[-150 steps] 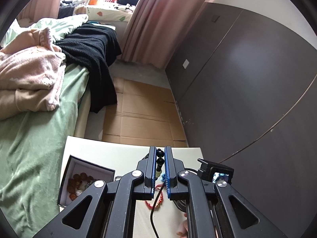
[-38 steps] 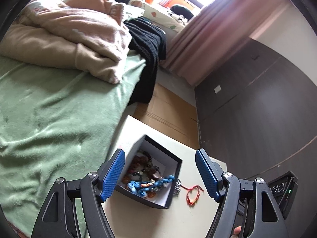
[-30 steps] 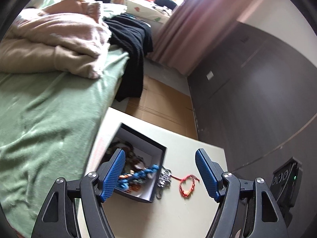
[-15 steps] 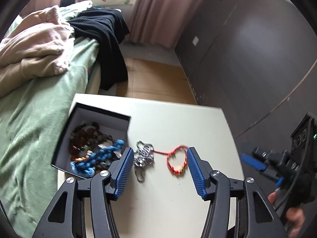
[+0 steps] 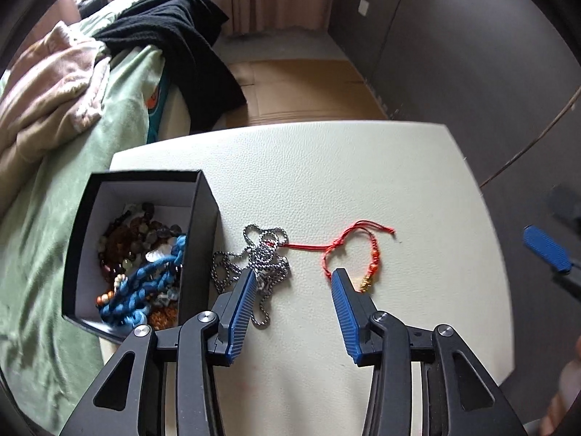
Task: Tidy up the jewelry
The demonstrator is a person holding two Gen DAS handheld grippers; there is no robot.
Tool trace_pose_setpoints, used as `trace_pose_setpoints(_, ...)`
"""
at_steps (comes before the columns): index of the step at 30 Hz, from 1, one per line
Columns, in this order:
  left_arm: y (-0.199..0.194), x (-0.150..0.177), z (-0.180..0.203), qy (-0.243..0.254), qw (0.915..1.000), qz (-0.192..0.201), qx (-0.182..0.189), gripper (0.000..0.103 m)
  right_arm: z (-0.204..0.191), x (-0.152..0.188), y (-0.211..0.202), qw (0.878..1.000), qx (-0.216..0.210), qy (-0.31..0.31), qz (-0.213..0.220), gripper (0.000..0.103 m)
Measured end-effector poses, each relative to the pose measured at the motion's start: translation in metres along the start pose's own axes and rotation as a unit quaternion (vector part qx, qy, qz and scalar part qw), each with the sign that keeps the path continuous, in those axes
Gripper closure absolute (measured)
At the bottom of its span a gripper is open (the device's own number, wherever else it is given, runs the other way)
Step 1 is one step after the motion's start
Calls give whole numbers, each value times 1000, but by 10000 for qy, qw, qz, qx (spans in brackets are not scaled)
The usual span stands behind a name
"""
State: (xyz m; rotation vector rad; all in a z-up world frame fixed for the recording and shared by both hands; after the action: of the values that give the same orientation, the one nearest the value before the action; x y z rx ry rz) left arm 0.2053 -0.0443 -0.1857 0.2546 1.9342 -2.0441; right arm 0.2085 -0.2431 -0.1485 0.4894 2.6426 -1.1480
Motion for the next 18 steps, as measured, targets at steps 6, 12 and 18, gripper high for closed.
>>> trace_pose_setpoints(6,18,-5,4,365,9978,-258,-488,58,5,-5,-1,9997,-100,231,34,27)
trace_pose_setpoints(12,35,-6,4,500,9948,-487,-736,67,10,-8,-4,9992,-161,366,101,27)
trace_pose_setpoints(18,45,-8,-5,549,9930,-568,-881,73,11,-9,-6,9985,-249,480,110,27)
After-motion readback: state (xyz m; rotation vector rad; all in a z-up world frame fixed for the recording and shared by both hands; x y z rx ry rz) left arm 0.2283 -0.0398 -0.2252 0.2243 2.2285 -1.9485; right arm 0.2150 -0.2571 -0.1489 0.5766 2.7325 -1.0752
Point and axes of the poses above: each gripper's, at about its wrist camera, not at the fingertips, and y roughly the way its jaws point, z to its right, x to its underside, the point moved 8 cm from there along y, roughly the way its jaws point, and after that the axes turned 2 degrees about -z, right-handed, at the moved point
